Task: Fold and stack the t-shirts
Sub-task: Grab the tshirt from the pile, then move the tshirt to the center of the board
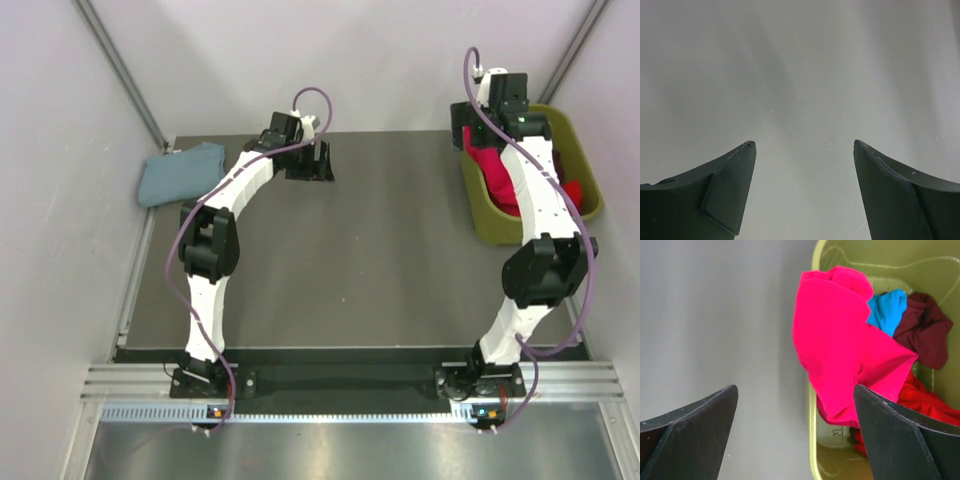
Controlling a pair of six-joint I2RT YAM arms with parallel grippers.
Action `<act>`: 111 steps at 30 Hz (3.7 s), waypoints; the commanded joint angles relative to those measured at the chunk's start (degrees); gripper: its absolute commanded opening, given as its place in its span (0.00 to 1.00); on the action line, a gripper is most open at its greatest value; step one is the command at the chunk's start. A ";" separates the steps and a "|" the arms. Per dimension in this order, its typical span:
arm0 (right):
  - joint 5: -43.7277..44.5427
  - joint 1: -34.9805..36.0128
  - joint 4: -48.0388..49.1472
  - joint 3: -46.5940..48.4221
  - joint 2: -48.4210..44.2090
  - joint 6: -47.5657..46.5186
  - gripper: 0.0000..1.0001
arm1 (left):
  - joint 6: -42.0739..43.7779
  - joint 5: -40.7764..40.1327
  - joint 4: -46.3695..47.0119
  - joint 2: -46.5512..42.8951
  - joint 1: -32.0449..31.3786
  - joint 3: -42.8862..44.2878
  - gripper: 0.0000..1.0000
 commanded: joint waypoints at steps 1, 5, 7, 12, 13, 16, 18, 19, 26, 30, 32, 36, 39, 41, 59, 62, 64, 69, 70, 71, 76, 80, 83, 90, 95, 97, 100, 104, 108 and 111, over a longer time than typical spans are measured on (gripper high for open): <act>1.14 -1.56 1.63 3.42 0.95 -0.64 1.00 | 0.94 -0.56 1.11 -3.63 0.17 -0.14 0.83; 3.60 -1.82 2.16 3.68 2.62 -1.34 0.99 | 1.02 -0.83 1.11 -3.45 0.00 0.04 0.84; 3.95 -3.93 2.25 4.03 4.11 -1.69 0.96 | 1.29 -1.09 0.94 -3.63 -0.27 -0.05 0.84; 4.05 -4.46 2.42 5.61 7.18 -1.96 0.86 | 1.64 -1.35 0.85 -4.07 -0.36 -1.01 0.83; 3.87 -4.46 2.16 6.14 7.54 -1.96 0.86 | 1.73 -1.70 0.76 -4.16 -0.36 -1.10 0.84; 2.82 -4.46 2.16 6.58 8.77 -2.13 0.81 | 1.90 -2.06 0.67 -4.25 -0.36 -1.54 0.84; 1.76 -4.46 1.90 6.84 9.65 -2.31 0.77 | 2.08 -2.32 0.67 -4.25 -0.36 -1.54 0.84; 1.50 -4.46 1.90 7.10 9.83 -2.48 0.76 | 2.17 -2.23 0.67 -4.25 -0.36 -1.45 0.84; -0.53 -4.37 1.55 8.25 10.97 -3.01 0.33 | 2.34 -2.67 0.58 -4.16 -0.36 -1.63 0.84; 0.09 -4.28 1.54 8.34 10.01 -3.28 0.00 | 2.26 -2.67 0.67 -4.07 -0.36 -1.54 0.84; 0.09 -4.28 1.54 8.43 9.22 -3.45 0.00 | 2.43 -2.93 0.50 -4.16 -0.36 -1.45 0.83; -1.40 -4.20 1.19 10.53 5.71 -4.06 0.00 | 2.43 -5.66 0.06 -4.86 0.17 -0.93 0.82; -4.55 -3.67 0.67 13.95 3.07 -4.59 0.00 | 2.87 -12.93 -0.56 -5.30 1.14 1.62 0.77; -8.85 -3.58 0.32 16.77 1.49 -6.34 0.00 | 3.84 -15.06 -1.00 -6.18 2.63 3.28 0.73; -42.70 3.88 14.20 21.43 -9.42 21.15 0.00 | 3.22 -6.81 -1.97 -30.25 21.00 -11.72 0.95; -43.67 6.78 14.99 21.35 -9.86 22.65 0.00 | 3.05 -6.28 -2.84 -33.16 21.18 -13.31 0.96; -43.94 8.71 16.22 20.38 -9.86 23.61 0.00 | 2.35 -5.92 -2.67 -35.18 21.53 -14.46 0.96; -41.84 18.82 15.61 24.67 -6.09 20.28 0.00 | 0.85 -5.49 -1.18 -38.87 22.75 -19.20 0.96; -41.75 20.40 15.61 25.03 -5.47 19.93 0.00 | 0.59 -5.57 -0.91 -39.22 23.19 -20.16 0.96; -41.83 23.11 15.61 25.39 -4.16 19.84 0.00 | 0.59 -5.57 -0.82 -39.66 23.55 -20.44 0.96; -43.59 28.49 17.19 26.09 -1.25 21.94 0.00 | 0.32 -5.84 -0.74 -41.07 26.36 -22.01 0.96; -45.08 28.33 17.89 26.09 0.77 22.83 0.00 | 0.41 -5.49 -0.56 -42.12 27.50 -23.16 0.96; -46.66 26.57 17.98 26.00 1.83 23.18 0.00 | 0.41 -5.31 -0.30 -41.95 27.94 -23.43 0.96; -51.67 18.84 12.45 9.27 4.73 19.76 0.02 | -0.47 -4.08 0.58 -39.41 28.38 -23.34 0.96; -49.50 12.35 6.21 -2.37 10.69 12.11 0.25 | -1.52 -1.18 1.02 -36.33 28.38 -23.08 0.95; -47.65 10.67 5.86 -5.63 12.11 11.41 0.71 | -1.70 1.45 0.94 -34.66 28.38 -22.90 0.94; -44.22 8.03 5.68 -3.98 13.26 11.40 0.80 | 0.22 5.74 -0.55 -32.73 28.39 -23.07 0.92; -40.88 7.67 5.50 2.70 13.70 10.87 0.82 | 9.61 9.28 -10.81 -30.01 26.37 -23.08 0.82; -40.26 8.98 6.82 5.35 13.70 11.58 0.82 | 20.07 4.99 -17.61 -29.55 19.96 -28.68 0.79; -39.02 10.30 6.91 5.79 13.35 10.88 0.83 | 24.29 -3.09 -12.97 -34.47 14.25 -40.08 0.75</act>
